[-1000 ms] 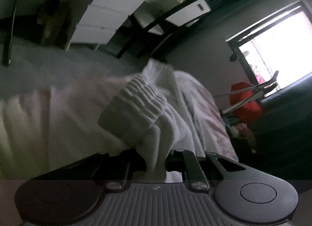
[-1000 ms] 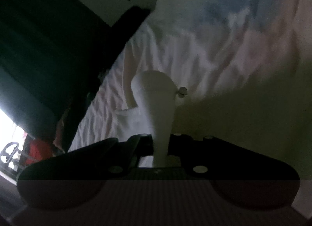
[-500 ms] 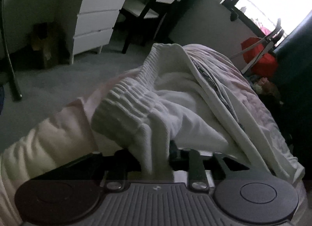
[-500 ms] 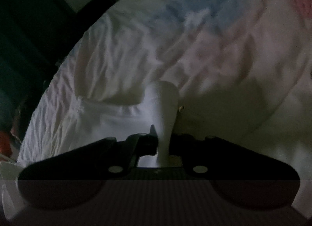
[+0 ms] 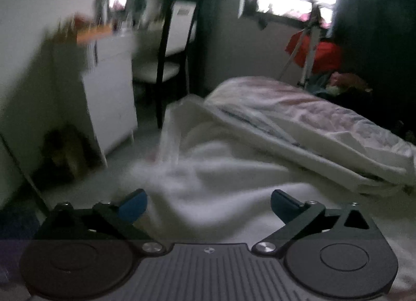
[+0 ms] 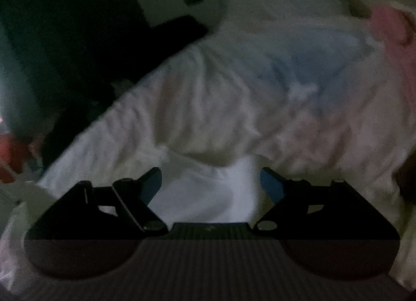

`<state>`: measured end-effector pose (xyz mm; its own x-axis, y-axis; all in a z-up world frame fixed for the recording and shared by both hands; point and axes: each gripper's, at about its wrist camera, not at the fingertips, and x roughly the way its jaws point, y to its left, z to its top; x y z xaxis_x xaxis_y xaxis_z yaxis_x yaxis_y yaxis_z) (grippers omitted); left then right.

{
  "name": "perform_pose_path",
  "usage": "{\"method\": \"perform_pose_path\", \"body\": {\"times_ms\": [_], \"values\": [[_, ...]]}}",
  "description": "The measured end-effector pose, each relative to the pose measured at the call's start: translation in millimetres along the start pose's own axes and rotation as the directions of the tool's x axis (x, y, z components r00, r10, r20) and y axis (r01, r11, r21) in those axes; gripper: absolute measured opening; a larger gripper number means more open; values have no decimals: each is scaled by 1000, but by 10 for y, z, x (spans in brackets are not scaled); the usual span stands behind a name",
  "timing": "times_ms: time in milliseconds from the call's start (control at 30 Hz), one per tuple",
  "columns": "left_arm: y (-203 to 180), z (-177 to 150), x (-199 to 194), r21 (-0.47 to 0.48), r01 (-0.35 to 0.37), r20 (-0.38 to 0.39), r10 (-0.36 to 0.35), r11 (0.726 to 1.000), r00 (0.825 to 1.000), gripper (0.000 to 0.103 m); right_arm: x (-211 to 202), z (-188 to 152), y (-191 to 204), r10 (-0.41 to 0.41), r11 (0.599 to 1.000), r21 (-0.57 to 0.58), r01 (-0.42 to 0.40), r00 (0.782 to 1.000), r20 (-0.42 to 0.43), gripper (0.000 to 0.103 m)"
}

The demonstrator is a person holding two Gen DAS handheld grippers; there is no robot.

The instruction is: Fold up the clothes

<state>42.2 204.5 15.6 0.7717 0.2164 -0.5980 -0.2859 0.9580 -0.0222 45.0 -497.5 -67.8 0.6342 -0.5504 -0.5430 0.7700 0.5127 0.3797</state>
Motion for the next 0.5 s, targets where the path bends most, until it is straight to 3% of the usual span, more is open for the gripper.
{"method": "perform_pose_path", "body": {"times_ms": [100, 233, 367, 500], "values": [[-242, 78, -268, 58, 50, 93, -55, 997, 994, 103, -330, -27, 209, 123, 989, -82, -120, 992, 39, 84], [-687, 171, -541, 127, 96, 190, -119, 987, 975, 103, -693, -147, 471, 269, 948, -187, -257, 962, 44, 84], [-1227, 179, -683, 197, 158, 238, -203, 968, 950, 103, -982, -307, 684, 400, 883, -275, -379, 916, 21, 84], [-1651, 146, -717, 223, 231, 242, -284, 947, 928, 103, -1267, -469, 893, 520, 796, -355, -490, 854, -13, 84]]}}
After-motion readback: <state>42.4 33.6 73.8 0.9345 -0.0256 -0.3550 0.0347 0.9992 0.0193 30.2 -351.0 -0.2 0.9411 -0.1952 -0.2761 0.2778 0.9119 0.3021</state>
